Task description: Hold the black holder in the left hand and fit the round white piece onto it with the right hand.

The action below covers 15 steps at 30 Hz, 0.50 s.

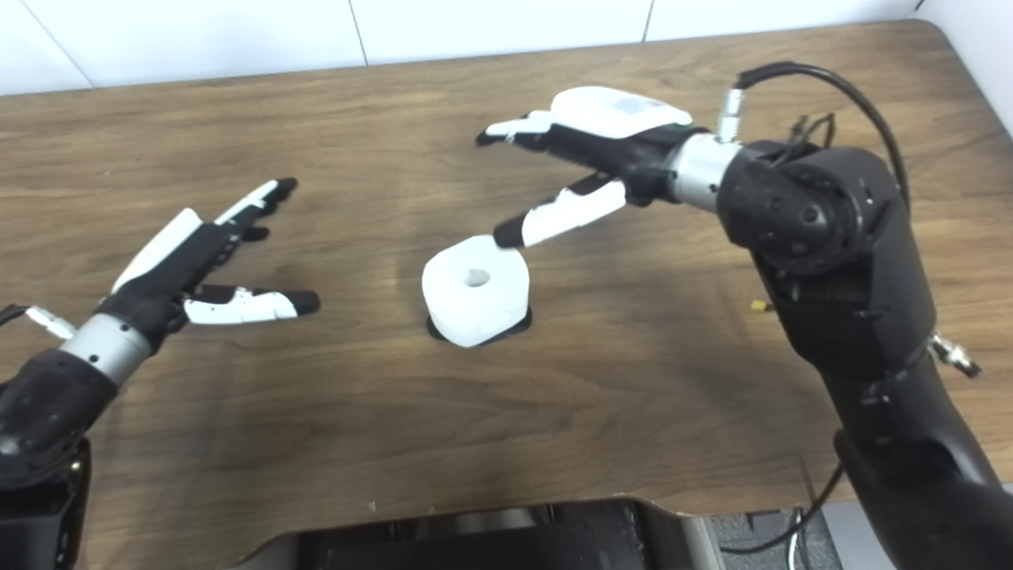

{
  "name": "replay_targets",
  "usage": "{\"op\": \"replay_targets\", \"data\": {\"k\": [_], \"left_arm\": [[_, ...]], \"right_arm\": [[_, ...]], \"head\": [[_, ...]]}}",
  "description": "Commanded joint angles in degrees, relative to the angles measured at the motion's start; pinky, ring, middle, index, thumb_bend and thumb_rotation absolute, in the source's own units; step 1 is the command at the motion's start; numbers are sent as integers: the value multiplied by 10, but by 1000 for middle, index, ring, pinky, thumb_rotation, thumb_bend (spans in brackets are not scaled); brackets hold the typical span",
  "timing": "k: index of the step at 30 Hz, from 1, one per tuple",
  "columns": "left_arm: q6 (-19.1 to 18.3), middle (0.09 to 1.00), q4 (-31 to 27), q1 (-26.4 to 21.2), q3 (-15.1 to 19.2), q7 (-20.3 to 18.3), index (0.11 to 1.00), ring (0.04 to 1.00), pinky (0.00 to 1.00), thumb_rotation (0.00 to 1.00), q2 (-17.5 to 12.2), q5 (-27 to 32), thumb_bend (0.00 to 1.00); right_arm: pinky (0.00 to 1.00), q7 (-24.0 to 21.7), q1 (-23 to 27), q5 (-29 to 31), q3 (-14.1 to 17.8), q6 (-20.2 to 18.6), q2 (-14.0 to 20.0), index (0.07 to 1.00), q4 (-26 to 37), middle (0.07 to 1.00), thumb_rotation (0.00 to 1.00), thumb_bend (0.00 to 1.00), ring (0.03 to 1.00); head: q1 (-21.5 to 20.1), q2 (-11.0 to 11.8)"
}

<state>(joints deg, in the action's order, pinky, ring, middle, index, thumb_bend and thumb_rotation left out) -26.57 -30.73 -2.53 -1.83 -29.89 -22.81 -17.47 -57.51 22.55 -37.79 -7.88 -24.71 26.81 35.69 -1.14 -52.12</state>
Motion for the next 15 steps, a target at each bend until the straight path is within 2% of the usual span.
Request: {"op": "replay_targets", "data": {"k": [1, 3, 6, 10, 13, 15], "left_arm": [[8, 980, -22, 8, 21, 38, 950, 964, 887, 430, 7, 4, 711], [7, 963, -23, 19, 29, 57, 936, 946, 868, 365, 16, 1, 629], [33, 939, -18, 39, 48, 95, 915, 913, 825, 406, 33, 10, 548], [82, 915, -5, 60, 74, 145, 889, 905, 833, 555, 56, 19, 402], [98, 926, 1, 69, 91, 163, 904, 913, 853, 752, 67, 42, 381], [95, 936, 2, 76, 108, 169, 927, 913, 873, 884, 79, 79, 385]], "right_arm": [[811, 48, -15, 4, 21, -10, -3, 907, 9, 905, 1000, 820, 931], [804, 74, -37, 10, 32, -15, -9, 906, 7, 901, 1000, 792, 911], [788, 119, -74, 29, 54, -17, -25, 905, -1, 902, 1000, 723, 880], [810, 182, -112, 52, 83, -15, -51, 911, -15, 925, 1000, 671, 896], [808, 226, -131, 66, 94, -2, -61, 916, -23, 919, 1000, 613, 889], [832, 259, -149, 85, 109, -1, -77, 918, -27, 920, 1000, 577, 896]], "head": [[-1, 1], [-1, 1], [-2, 3], [3, 5], [4, 5], [4, 5]]}}
